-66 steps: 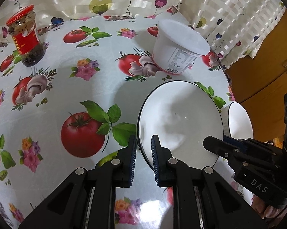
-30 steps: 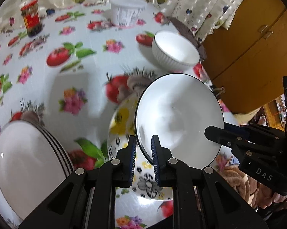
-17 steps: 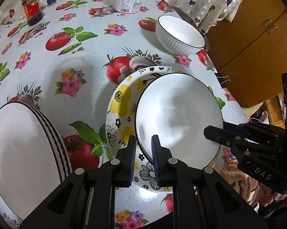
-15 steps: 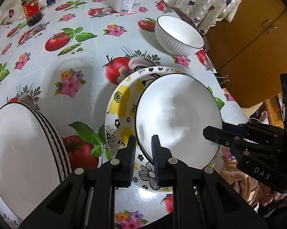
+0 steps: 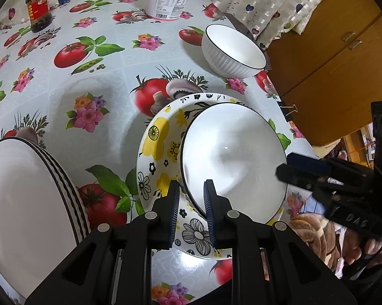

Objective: Organize plates and bowls
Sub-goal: 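Lift the smooth white bowl and lower it into the yellow floral bowl, then open both tools and move them to the ribbed white bowl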

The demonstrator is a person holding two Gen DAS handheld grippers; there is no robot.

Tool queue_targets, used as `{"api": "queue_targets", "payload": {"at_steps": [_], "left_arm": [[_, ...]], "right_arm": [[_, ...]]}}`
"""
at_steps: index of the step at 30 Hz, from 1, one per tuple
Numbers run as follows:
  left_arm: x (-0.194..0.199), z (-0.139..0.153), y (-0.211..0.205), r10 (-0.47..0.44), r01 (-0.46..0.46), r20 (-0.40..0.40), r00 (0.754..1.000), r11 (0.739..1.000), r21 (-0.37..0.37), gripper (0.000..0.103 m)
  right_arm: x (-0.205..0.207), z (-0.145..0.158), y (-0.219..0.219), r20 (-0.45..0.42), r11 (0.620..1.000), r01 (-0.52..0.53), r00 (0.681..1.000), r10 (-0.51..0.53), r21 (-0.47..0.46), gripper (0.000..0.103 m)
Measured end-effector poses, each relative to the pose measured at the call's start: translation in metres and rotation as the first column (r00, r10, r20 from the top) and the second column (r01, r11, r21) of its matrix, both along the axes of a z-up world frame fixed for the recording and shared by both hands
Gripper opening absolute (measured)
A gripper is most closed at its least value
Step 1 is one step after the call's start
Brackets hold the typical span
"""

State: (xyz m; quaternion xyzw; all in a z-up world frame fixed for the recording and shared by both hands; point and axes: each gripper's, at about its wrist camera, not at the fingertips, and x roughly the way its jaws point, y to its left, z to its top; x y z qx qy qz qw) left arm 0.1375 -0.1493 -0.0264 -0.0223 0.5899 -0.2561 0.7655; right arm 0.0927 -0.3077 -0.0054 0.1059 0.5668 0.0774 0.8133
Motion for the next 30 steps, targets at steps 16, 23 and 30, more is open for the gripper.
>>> {"api": "queue_targets", "payload": {"at_steps": [16,23,30], "left_arm": [[0.026,0.053,0.008,0.011,-0.005,0.145,0.989,0.999,-0.043,0.02],[0.044,0.065,-0.01,0.008,0.002,0.205,0.979,0.999,-0.046,0.02],[0.063,0.068,-0.03,0.002,0.004,0.247,0.969,1.0,-0.027,0.02]], "right_arm": [[0.018,0.03,-0.042,0.107,0.997,0.061,0.992,-0.065,0.038,0.037],[0.028,0.039,-0.052,0.148,0.996,0.068,0.986,-0.075,0.056,0.058],[0.042,0.044,-0.063,0.166,0.994,0.091,0.981,-0.098,0.052,0.058]]}}
